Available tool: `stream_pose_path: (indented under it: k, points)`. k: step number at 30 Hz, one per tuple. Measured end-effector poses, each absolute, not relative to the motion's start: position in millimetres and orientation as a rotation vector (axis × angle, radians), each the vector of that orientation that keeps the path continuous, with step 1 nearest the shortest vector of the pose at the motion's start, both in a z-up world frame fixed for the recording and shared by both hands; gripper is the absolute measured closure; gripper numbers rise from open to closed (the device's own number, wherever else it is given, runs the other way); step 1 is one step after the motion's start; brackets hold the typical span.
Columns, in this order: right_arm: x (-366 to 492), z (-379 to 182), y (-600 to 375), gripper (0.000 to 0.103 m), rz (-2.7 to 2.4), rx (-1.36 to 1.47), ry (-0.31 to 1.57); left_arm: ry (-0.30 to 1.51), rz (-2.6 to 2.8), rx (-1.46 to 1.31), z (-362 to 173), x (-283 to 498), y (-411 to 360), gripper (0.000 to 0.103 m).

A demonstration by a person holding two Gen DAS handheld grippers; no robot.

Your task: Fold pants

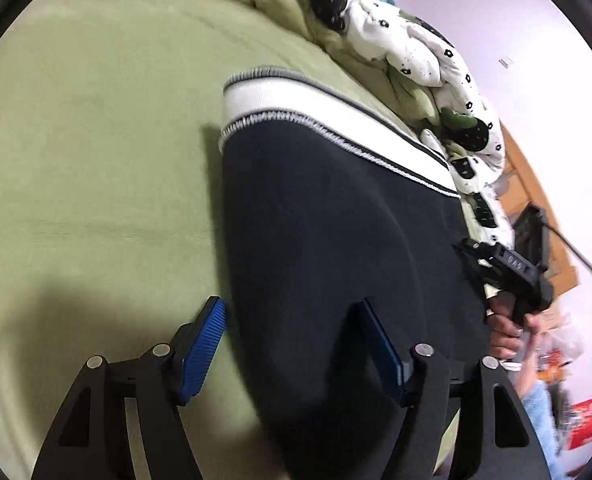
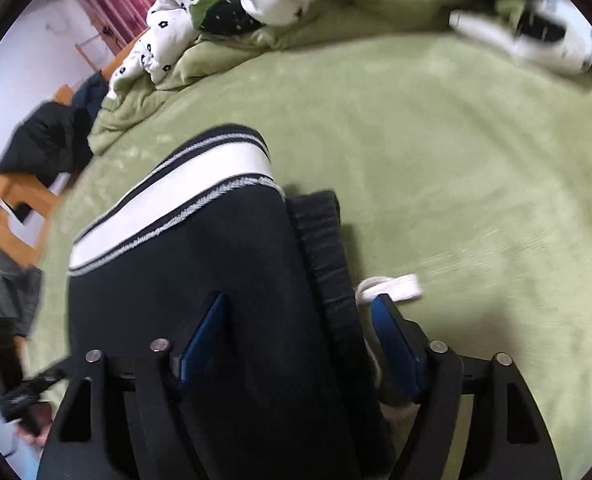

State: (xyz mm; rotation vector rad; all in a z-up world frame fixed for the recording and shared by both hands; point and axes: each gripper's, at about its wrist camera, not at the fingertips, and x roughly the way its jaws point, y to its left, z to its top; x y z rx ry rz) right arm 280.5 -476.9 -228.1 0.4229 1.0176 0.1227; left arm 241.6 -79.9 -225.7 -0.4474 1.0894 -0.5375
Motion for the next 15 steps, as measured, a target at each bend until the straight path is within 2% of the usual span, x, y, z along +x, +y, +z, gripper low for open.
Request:
stream_pose_path:
  k: [5,6,7,8,9,10,11,12,15]
  points:
    - [284.2,-230.5,-468.5,0.034,0.186,0.394,1.044,1.053,-0.598,-0.505,-235.8,255.7,-92.1,0.037]
    - [284.3,-230.6,-468.7,0.034,0.19,0.395,1.05,1.052,-0.592,-0.5,-235.8,257.3,-95.6,0.041]
    - [284.1,-230.3,-470.2,0.035,0.194,0.402,1.053,1.056,-0.587,-0.494,-234.8,259.5,-97.4,0.055]
    - [283.4,-229.1,-473.0,0.04,0.196,0.414,1.052,1.072,-0.573,-0.488,-234.6,262.5,-98.6,0.065]
    - [281.3,-225.0,-475.5,0.048,0.194,0.428,1.04,1.082,-0.56,-0.503,-233.8,265.2,-96.9,0.068]
    - [276.9,-220.5,-476.7,0.052,0.188,0.44,1.022,1.083,-0.561,-0.524,-231.4,266.4,-93.2,0.073]
    - [271.1,-213.2,-473.5,0.064,0.188,0.438,0.995,1.084,-0.567,-0.531,-227.8,266.8,-90.9,0.078]
    - [263.4,-203.0,-467.1,0.072,0.185,0.419,0.964,1.082,-0.574,-0.532,-220.5,266.4,-89.2,0.079]
    - [245.1,-174.0,-440.7,0.079,0.155,0.367,0.905,1.075,-0.593,-0.554,-203.2,266.4,-83.0,0.082]
